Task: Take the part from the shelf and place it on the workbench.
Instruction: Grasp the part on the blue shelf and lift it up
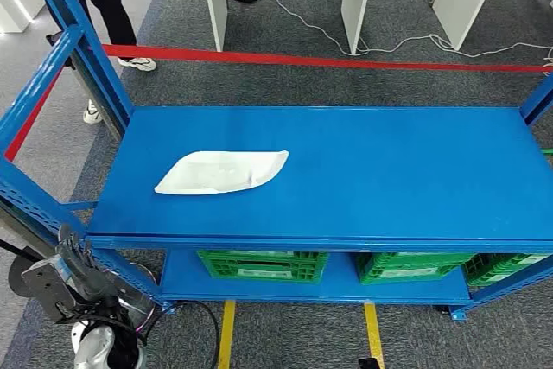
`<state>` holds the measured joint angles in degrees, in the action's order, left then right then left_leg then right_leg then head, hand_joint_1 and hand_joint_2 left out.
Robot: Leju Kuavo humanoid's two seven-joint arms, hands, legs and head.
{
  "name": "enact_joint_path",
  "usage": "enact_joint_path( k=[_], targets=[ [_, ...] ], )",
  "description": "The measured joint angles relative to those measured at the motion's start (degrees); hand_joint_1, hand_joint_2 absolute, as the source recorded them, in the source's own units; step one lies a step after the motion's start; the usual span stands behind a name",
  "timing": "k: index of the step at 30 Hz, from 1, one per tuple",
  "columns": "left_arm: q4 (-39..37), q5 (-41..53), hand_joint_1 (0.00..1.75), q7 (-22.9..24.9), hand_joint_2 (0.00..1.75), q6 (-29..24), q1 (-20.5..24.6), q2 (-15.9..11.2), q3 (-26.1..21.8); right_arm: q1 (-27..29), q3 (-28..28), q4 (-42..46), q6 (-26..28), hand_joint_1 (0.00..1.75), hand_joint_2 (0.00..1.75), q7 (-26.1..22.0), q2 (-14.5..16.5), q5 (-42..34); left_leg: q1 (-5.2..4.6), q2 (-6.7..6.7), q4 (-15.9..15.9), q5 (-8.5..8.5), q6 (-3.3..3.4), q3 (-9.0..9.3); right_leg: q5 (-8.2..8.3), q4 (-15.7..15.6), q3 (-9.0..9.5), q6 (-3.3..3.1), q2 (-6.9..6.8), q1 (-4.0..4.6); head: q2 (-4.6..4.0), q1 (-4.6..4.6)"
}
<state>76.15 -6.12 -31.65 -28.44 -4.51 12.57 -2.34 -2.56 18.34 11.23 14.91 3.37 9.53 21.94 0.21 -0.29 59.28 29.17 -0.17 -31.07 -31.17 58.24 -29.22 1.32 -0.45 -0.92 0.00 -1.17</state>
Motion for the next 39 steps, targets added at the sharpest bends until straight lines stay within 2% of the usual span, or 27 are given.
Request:
enact_joint_path(
  k=[1, 2, 4, 6, 7, 9, 11, 13, 14, 18, 24, 39],
  targets=[
    [0.00, 0.00, 0.00, 0.00, 0.58, 0.00, 0.00, 0.00, 0.00, 0.00, 0.00, 0.00, 0.00, 0.00, 0.00, 0.00, 0.00, 0.00, 0.00, 0.00, 0.00, 0.00, 0.00, 0.00, 0.00, 0.00, 0.00, 0.00, 0.00, 0.00, -0.01, 0.00],
    [0.01, 0.00, 0.00, 0.00, 0.87, 0.00, 0.00, 0.00, 0.00, 0.00, 0.00, 0.00, 0.00, 0.00, 0.00, 0.00, 0.00, 0.00, 0.00, 0.00, 0.00, 0.00, 0.00, 0.00, 0.00, 0.00, 0.00, 0.00, 0.00, 0.00, -0.01, 0.00],
    [0.04, 0.61, 0.00, 0.49, 1.75, 0.15, 0.05, -0.05, 0.04, 0.00, -0.02, -0.01, -0.34, 0.00, 0.00, 0.25, 0.00, 0.42, 0.00, 0.00, 0.00, 0.00, 0.00, 0.01, 0.00, 0.00, -0.02, 0.00, 0.00, 0.00, -0.01, 0.01],
    [-0.13, 6.32, 0.00, 4.63, 1.75, 1.35, 1.06, -1.53, 1.60, -0.09, -0.84, -0.04, -2.43, 0.00, 0.00, 2.06, -0.05, 2.92, 0.01, 0.01, 0.03, -0.02, 0.03, 0.01, 0.00, -0.01, -0.43, 0.01, -0.03, 0.01, -0.01, 0.02],
    [-0.46, 12.26, 0.00, 7.64, 1.75, 2.27, 2.31, -2.63, 3.47, -0.19, -1.62, -0.05, -3.78, 0.00, 0.00, 3.22, -0.09, 4.46, 0.02, -0.01, 0.04, -0.03, 0.05, -0.01, -0.01, -0.01, -0.61, 0.01, -0.08, 0.01, -0.01, 0.00],
    [-1.91, 30.73, 0.00, 12.33, 1.75, 4.10, 6.12, -4.63, 10.07, -0.44, -3.16, -0.08, -5.38, 0.00, 0.00, 4.60, -0.16, 6.17, -0.02, -0.16, 0.04, -0.08, 0.12, -0.10, -0.01, -0.01, -0.50, 0.03, -0.31, -0.02, -0.01, -0.01],
    [-3.69, 50.10, 0.00, 13.86, 1.75, 5.08, 9.58, -5.78, 17.17, -0.64, -3.88, -0.09, -5.56, 0.00, 0.00, 4.74, -0.14, 6.25, -0.07, -0.19, 0.03, -0.16, 0.17, -0.17, 0.08, 0.00, -0.13, 0.10, -0.29, -0.05, 0.00, 0.00],
    [-4.94, 61.23, 0.00, 14.43, 1.75, 5.37, 11.55, -6.48, 21.96, -0.63, -4.23, -0.09, -5.56, 0.00, 0.00, 4.72, -0.11, 6.21, -0.09, 0.09, 0.04, -0.19, 0.17, -0.17, 0.21, 0.01, -0.07, 0.21, 0.11, -0.05, 0.00, 0.02],
    [-5.35, 62.30, 0.00, 14.56, 1.75, 5.35, 12.20, -6.72, 23.55, -0.51, -4.31, -0.09, -5.56, 0.00, 0.00, 4.70, -0.11, 6.21, -0.10, 0.22, 0.04, -0.18, 0.18, -0.17, 0.25, 0.01, -0.12, 0.24, 0.27, -0.06, 0.00, 0.01],
    [-6.39, 54.31, 0.00, 15.04, 1.75, 5.74, 13.81, -8.02, 26.94, -0.26, -4.39, -0.13, -5.61, 0.00, 0.00, 4.92, -0.11, 5.99, -0.10, 0.23, 0.07, -0.17, 0.20, -0.22, 0.25, -0.01, -0.25, 0.26, 0.20, -0.11, 0.00, -0.02],
    [-7.73, 55.59, 0.00, 17.33, 1.75, 7.97, 17.30, -8.57, 30.99, -0.23, -4.39, -0.15, -5.61, 0.00, 0.00, 5.70, -0.03, 5.81, -0.10, 0.18, 0.06, -0.18, 0.20, -0.26, 0.26, -0.01, -0.26, 0.26, 0.21, -0.10, 0.00, -0.01],
    [-9.61, 56.13, 0.00, 17.70, 1.75, 8.26, 19.66, -9.14, 33.04, -0.20, -4.39, -0.15, -5.32, 0.00, 0.00, 5.64, -0.02, 5.88, -0.12, 0.18, 0.06, -0.18, 0.21, -0.27, 0.26, -0.01, -0.27, 0.27, 0.20, -0.11, 0.00, -0.01]
  ],
)
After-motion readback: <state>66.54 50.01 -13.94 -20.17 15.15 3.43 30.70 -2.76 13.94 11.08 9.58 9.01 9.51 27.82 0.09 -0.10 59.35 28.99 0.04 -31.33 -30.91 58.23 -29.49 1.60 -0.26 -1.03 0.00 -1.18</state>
